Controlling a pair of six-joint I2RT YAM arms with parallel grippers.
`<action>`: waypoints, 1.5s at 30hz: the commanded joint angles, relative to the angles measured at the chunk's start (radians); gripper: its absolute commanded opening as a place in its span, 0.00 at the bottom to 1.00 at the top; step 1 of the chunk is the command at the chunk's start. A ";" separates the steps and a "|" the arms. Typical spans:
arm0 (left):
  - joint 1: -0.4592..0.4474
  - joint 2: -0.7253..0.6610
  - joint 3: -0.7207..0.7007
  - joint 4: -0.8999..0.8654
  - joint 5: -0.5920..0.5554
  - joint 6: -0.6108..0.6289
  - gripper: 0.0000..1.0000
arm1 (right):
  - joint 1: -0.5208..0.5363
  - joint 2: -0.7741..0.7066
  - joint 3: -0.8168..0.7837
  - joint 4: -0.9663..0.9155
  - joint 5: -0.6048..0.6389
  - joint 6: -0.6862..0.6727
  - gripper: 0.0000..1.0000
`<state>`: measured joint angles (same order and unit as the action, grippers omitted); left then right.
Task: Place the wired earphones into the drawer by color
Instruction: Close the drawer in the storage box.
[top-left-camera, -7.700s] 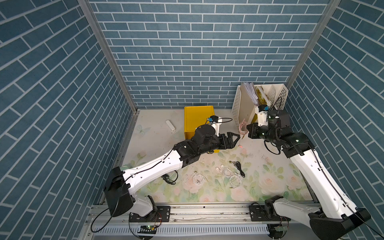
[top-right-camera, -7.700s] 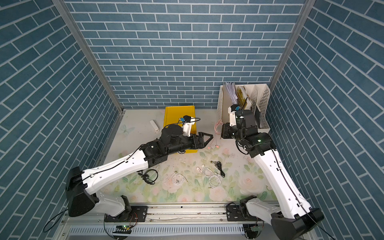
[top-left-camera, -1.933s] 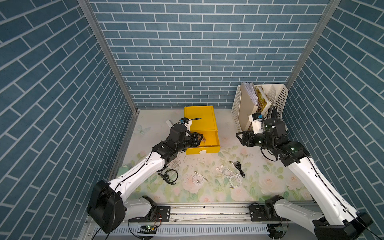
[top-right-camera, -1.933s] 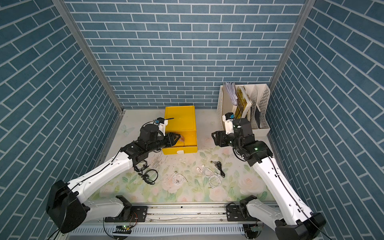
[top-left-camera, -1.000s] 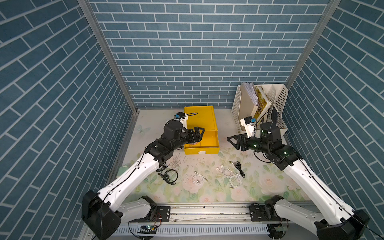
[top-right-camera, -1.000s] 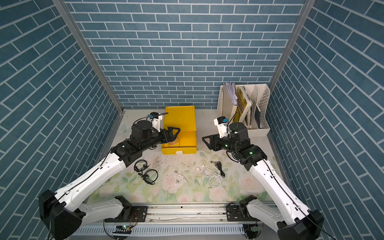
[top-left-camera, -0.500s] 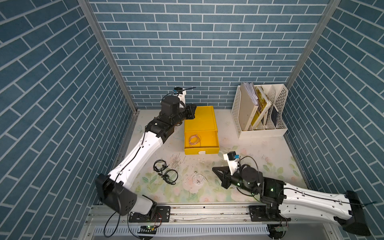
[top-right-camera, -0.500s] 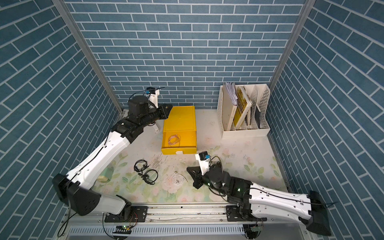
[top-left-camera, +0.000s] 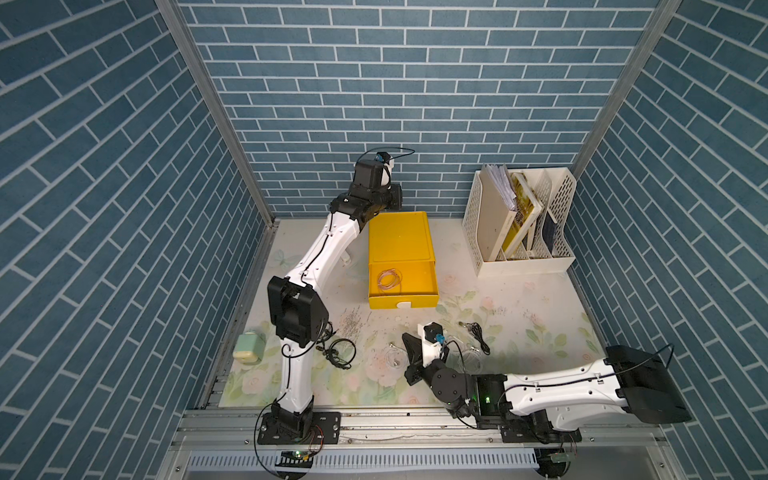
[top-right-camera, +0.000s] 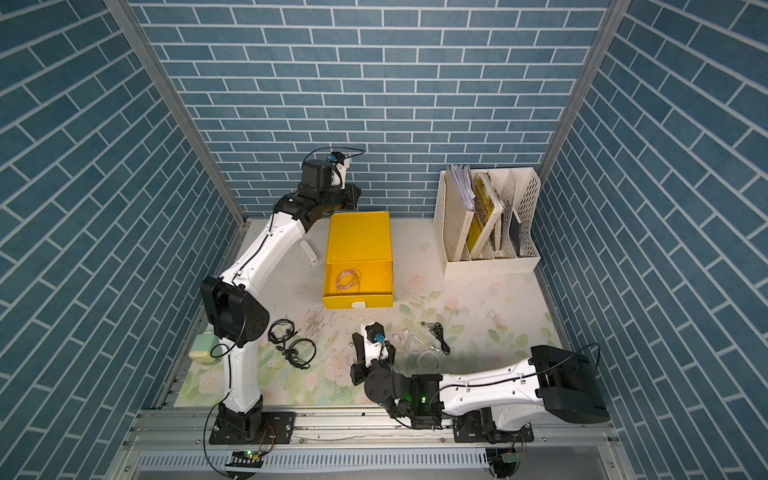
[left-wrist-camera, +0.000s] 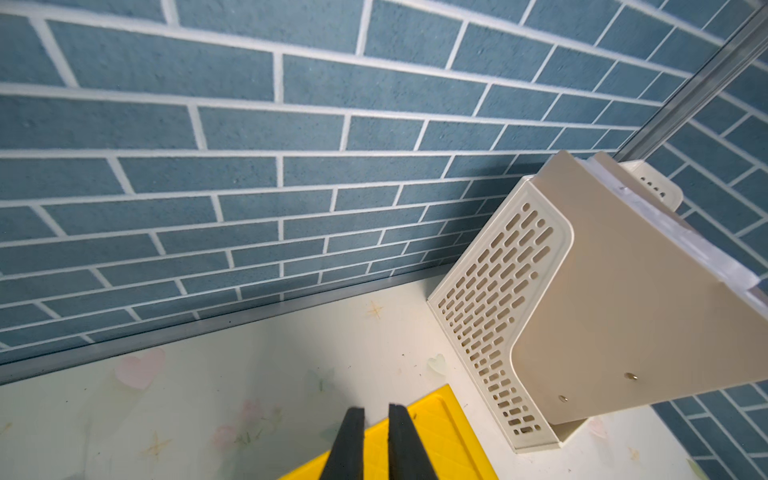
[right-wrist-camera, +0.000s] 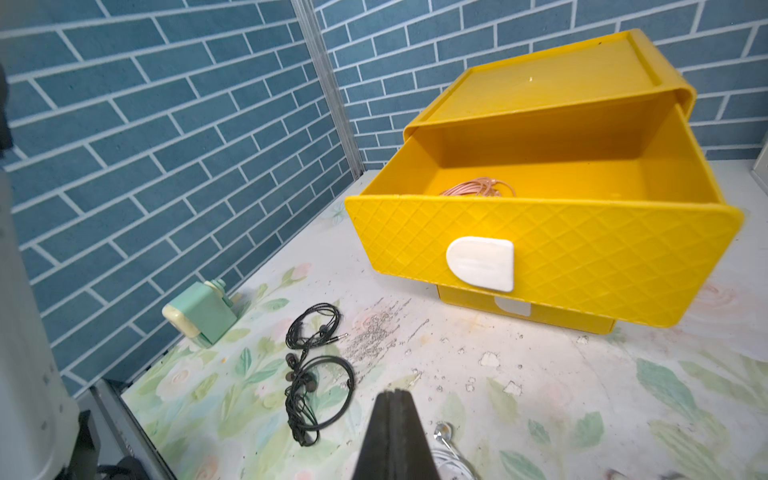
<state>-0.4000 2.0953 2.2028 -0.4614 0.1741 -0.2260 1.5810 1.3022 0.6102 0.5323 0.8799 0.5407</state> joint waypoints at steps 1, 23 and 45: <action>0.004 0.050 0.029 -0.050 -0.021 0.061 0.17 | -0.040 0.030 0.007 0.098 0.030 -0.050 0.00; 0.020 0.146 -0.038 -0.030 -0.047 0.108 0.18 | -0.383 0.182 0.078 0.250 -0.221 -0.101 0.00; 0.021 0.132 -0.132 0.006 0.004 0.103 0.17 | -0.571 0.328 0.212 0.308 -0.352 -0.092 0.00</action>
<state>-0.3828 2.2082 2.1223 -0.3412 0.1562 -0.1299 1.0233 1.6096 0.7986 0.8028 0.5552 0.4484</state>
